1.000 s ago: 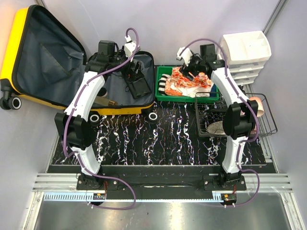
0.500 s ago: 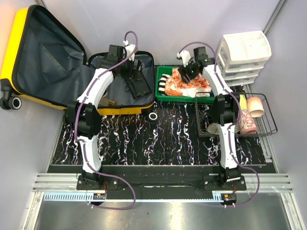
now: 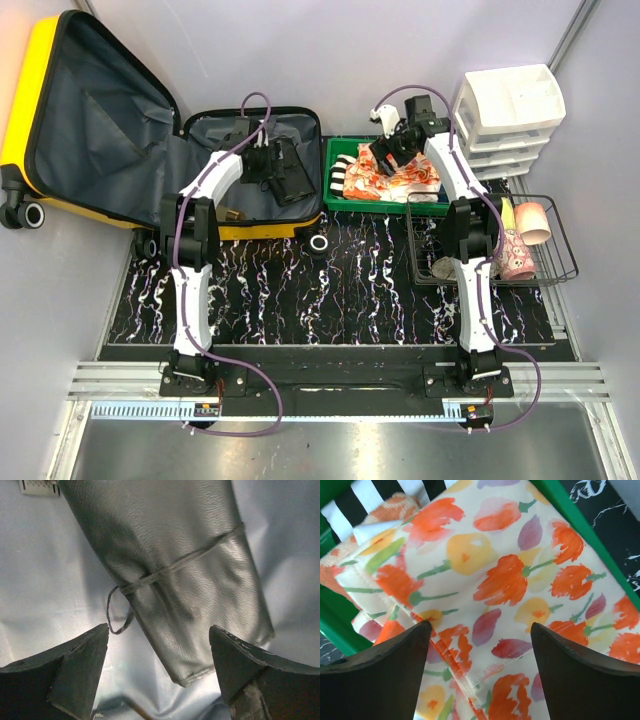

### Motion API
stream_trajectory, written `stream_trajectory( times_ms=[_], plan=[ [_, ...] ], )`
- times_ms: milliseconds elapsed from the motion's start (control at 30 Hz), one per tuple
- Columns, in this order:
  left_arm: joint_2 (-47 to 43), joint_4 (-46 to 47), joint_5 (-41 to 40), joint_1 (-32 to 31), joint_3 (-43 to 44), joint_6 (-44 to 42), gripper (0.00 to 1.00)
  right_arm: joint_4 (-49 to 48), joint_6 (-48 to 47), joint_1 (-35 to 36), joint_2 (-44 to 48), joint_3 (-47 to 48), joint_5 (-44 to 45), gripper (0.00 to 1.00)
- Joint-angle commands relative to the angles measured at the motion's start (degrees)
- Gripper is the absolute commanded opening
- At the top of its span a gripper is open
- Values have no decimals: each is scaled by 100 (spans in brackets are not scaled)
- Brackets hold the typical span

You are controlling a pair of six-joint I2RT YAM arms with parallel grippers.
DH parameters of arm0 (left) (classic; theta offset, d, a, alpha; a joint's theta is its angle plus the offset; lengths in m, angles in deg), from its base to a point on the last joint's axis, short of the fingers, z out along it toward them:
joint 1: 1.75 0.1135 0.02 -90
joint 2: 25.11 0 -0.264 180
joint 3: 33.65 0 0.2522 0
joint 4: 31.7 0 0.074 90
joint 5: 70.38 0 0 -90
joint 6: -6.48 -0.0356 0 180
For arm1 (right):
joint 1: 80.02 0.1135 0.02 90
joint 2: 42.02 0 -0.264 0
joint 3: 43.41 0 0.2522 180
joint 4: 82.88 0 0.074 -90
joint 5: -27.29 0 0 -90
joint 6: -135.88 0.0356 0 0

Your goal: Open, take out, and arrange the luggage

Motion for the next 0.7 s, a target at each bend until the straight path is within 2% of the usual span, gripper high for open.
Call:
stream_trajectory(
  times_ms=[0, 100, 200, 433, 533, 567, 667],
  plan=[
    [97, 749, -170, 77, -7, 406, 83, 324, 354, -4, 286, 489, -120, 92],
    [316, 864, -163, 173, 10, 660, 83, 184, 530, 5, 637, 393, -225, 96],
    [493, 995, 258, 244, 116, 766, 81, -62, 767, -4, 980, 208, -322, 97],
    [607, 1760, 945, 287, -166, 969, 67, -327, 1171, -13, 1254, 383, -331, 99],
    [608, 1840, 1182, 393, -165, 1083, 51, -344, 1347, -13, 1280, 454, -454, 99],
    [547, 1944, 1200, 419, -209, 1083, 39, -353, 1461, -21, 1306, 454, -567, 99],
    [134, 2155, 1244, 499, -393, 882, 17, -467, 1724, -22, 1385, 402, -927, 98]
  ],
)
